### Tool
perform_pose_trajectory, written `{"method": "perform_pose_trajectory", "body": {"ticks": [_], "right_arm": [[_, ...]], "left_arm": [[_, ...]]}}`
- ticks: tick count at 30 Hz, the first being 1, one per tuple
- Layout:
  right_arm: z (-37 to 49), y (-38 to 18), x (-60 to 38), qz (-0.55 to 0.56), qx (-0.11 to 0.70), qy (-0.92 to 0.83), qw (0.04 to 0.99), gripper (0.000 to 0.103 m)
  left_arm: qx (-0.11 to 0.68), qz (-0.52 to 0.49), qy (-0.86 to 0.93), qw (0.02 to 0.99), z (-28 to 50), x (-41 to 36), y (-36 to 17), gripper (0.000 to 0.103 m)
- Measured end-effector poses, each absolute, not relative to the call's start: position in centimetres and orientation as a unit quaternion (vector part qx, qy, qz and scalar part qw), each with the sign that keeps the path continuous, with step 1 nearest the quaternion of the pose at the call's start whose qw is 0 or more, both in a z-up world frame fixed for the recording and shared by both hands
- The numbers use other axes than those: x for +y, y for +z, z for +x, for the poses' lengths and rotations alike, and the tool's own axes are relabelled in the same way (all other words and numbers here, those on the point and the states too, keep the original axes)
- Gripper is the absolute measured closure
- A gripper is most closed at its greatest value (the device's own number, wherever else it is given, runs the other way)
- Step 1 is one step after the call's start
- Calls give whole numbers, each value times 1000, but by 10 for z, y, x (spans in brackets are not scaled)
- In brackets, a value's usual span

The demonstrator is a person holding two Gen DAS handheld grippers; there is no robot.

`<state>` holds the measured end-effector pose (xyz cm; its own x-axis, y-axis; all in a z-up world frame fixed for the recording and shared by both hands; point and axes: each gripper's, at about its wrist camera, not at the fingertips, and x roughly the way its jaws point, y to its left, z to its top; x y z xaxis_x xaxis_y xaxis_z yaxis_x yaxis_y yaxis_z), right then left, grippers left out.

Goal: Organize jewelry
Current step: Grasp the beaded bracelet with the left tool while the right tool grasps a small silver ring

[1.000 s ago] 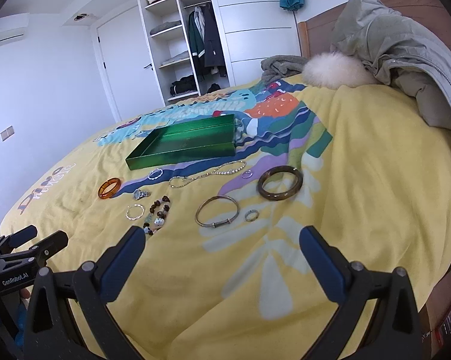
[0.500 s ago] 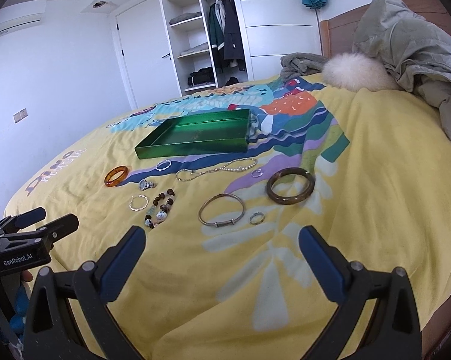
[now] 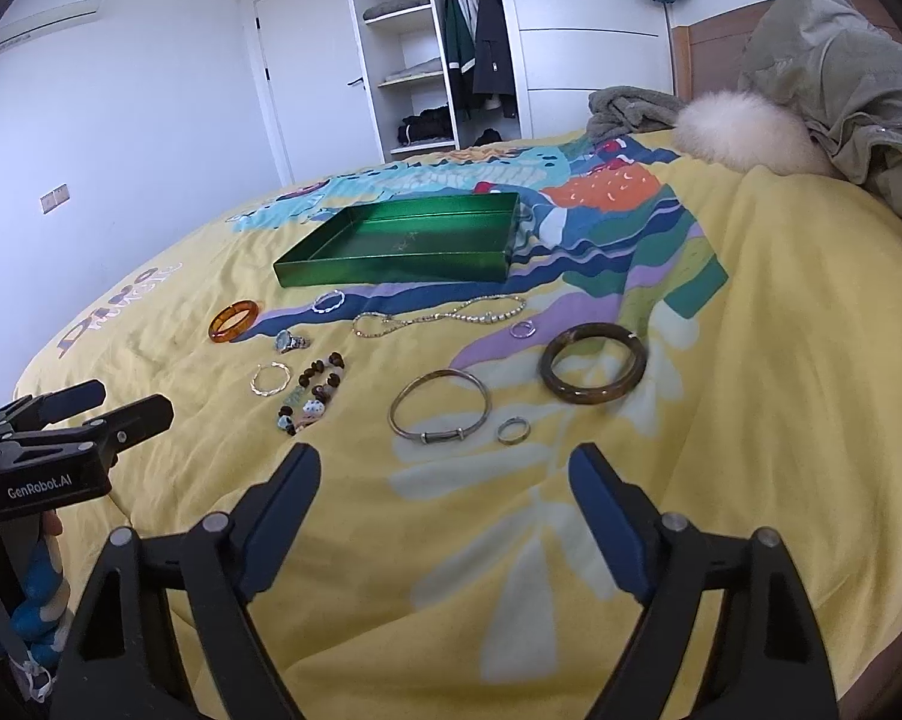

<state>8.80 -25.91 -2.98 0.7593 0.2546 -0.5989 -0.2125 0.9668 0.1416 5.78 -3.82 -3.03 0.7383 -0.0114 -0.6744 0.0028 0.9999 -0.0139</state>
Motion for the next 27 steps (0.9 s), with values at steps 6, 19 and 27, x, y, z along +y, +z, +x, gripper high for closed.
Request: {"method": "perform_pose_trajectory", "body": {"ticks": [6, 19, 27], "right_arm": [[101, -41, -262, 25, 341, 139, 930, 29], [144, -69, -279, 23, 384, 165, 908, 56], [173, -84, -280, 13, 402, 176, 899, 64]], "left_arm": [[381, -20, -28, 924, 75, -41, -41, 13], [444, -38, -75, 892, 134, -63, -88, 31], [465, -54, -70, 881, 152, -62, -103, 35]]}}
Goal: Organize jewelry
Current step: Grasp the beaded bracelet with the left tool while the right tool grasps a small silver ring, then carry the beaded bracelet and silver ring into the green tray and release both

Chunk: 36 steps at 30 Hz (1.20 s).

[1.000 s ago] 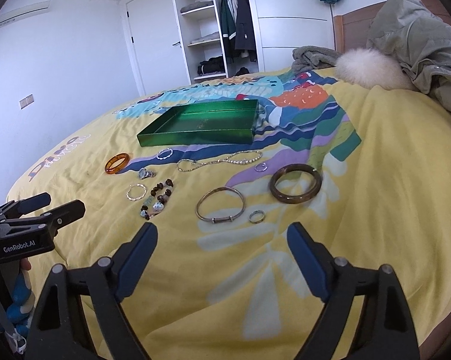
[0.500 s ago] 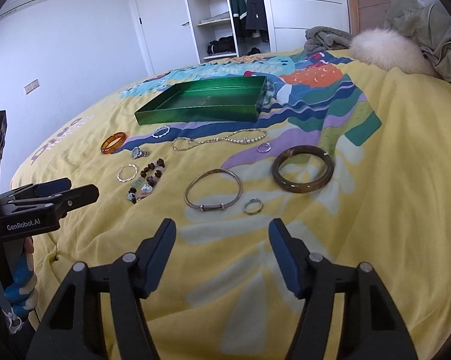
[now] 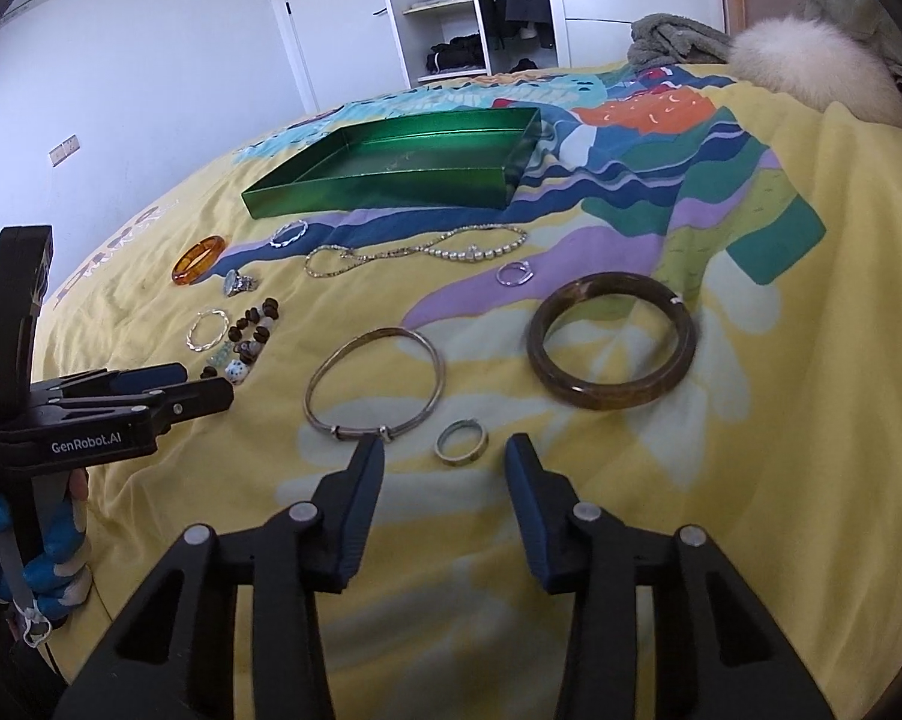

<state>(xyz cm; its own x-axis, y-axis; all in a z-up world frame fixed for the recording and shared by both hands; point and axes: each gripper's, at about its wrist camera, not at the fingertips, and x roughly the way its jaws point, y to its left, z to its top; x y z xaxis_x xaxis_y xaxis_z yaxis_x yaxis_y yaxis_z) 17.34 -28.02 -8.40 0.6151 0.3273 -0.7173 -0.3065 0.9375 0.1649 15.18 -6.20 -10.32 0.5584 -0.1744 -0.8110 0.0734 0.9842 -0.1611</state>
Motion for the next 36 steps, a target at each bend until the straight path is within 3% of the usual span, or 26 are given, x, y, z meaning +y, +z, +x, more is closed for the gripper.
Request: {"method": "perform_pose_trajectory", "body": {"ticks": [10, 14, 18, 36], "right_arm": [[190, -100, -278, -5, 416, 180, 891, 75], [192, -103, -277, -10, 417, 180, 891, 85], [191, -103, -278, -15, 415, 181, 891, 85], [157, -60, -284, 5, 368, 165, 915, 85]], "left_arm": [[482, -41, -65, 873, 166, -68, -116, 46], [483, -39, -71, 872, 168, -70, -117, 68], [484, -43, -78, 870, 167, -68, -117, 82], [435, -43, -121, 891, 137, -67, -71, 93]]}}
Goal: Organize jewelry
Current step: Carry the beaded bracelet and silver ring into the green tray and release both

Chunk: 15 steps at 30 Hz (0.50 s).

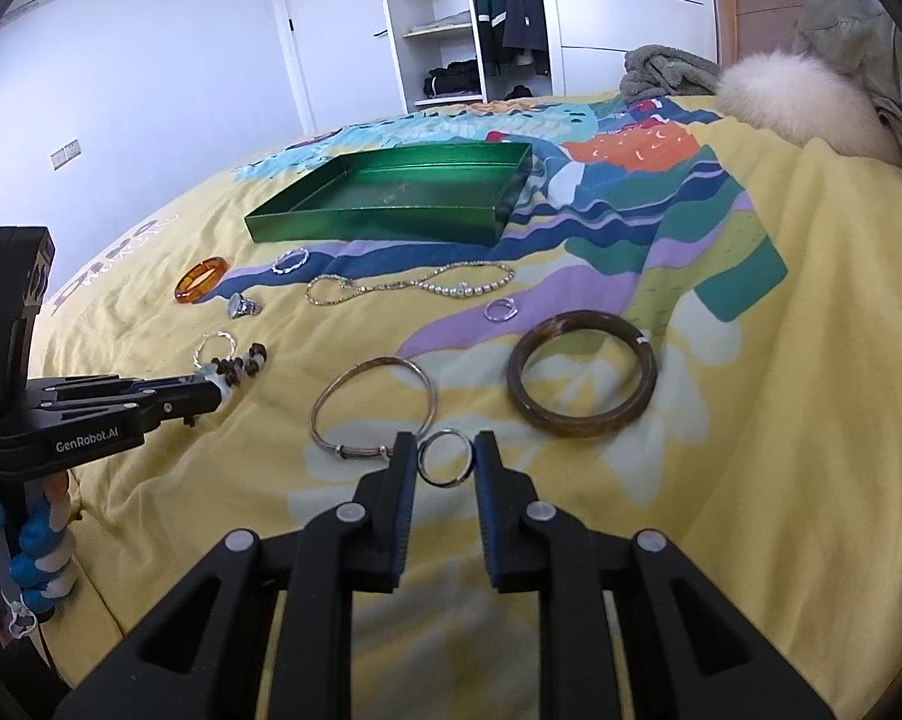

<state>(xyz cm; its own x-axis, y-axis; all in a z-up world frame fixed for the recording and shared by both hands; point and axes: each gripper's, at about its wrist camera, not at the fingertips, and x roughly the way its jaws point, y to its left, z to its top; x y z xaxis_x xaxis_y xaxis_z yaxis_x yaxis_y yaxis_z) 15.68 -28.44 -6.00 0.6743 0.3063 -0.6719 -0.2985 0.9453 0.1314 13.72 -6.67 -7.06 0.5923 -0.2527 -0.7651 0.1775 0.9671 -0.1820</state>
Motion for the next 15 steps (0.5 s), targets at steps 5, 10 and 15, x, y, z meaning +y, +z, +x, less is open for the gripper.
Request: {"method": "perform_pose_trajectory", "body": {"ticks": [5, 10, 15], "right_arm": [[149, -34, -275, 6, 350, 171, 921, 85], [145, -3, -259, 7, 326, 179, 928, 85], [147, 20, -242, 14, 311, 187, 932, 85]], "left_arm": [[404, -54, -134, 903, 131, -55, -39, 93], [372, -60, -145, 915, 120, -42, -7, 93], [351, -71, -153, 921, 118, -26, 17, 93]]}}
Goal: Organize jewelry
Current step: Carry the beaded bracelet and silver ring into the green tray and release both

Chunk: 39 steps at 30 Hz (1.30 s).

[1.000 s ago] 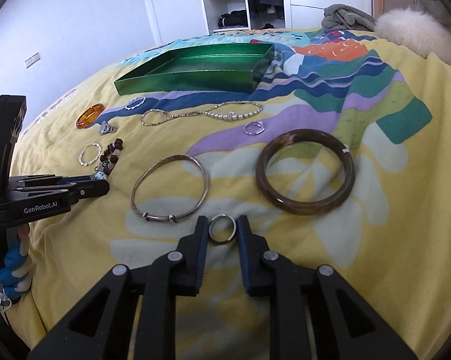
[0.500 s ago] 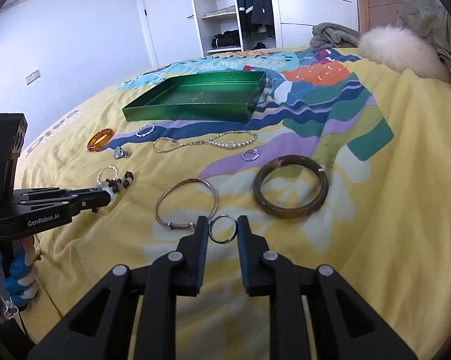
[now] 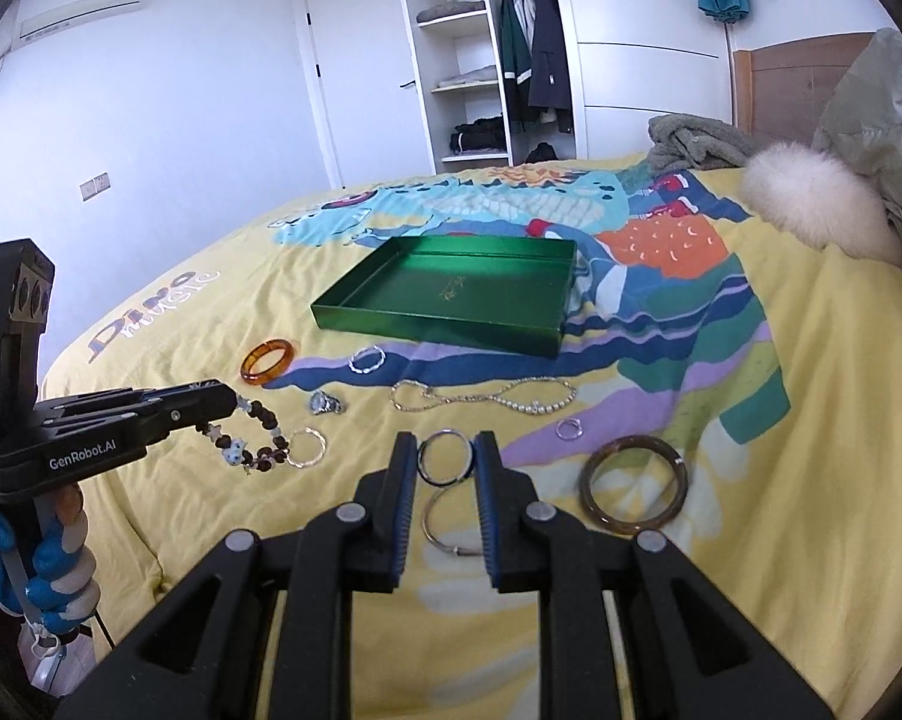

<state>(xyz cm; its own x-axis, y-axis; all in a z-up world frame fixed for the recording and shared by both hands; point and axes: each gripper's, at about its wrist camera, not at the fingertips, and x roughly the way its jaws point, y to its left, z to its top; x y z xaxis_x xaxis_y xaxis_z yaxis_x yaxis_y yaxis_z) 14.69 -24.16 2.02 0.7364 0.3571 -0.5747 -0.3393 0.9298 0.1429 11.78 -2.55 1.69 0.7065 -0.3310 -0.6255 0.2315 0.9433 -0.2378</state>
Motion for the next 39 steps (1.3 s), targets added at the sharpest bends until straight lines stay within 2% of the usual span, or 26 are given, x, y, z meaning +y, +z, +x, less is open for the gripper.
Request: {"method": "perform_pose_trajectory", "body": {"ticks": [10, 19, 25, 31, 39], "right_arm": [[176, 65, -214, 21, 292, 197, 936, 85], [263, 91, -195, 31, 272, 184, 944, 85], [338, 51, -189, 35, 301, 165, 939, 85], [394, -9, -187, 39, 346, 151, 925, 85], [433, -63, -187, 22, 390, 124, 912, 85]], "left_arm": [[321, -77, -142, 933, 145, 1, 64, 93], [324, -73, -121, 935, 239, 6, 79, 93], [345, -61, -114, 930, 312, -3, 57, 93], [381, -46, -98, 918, 376, -15, 6, 93], [424, -37, -54, 903, 411, -2, -59, 93]]}}
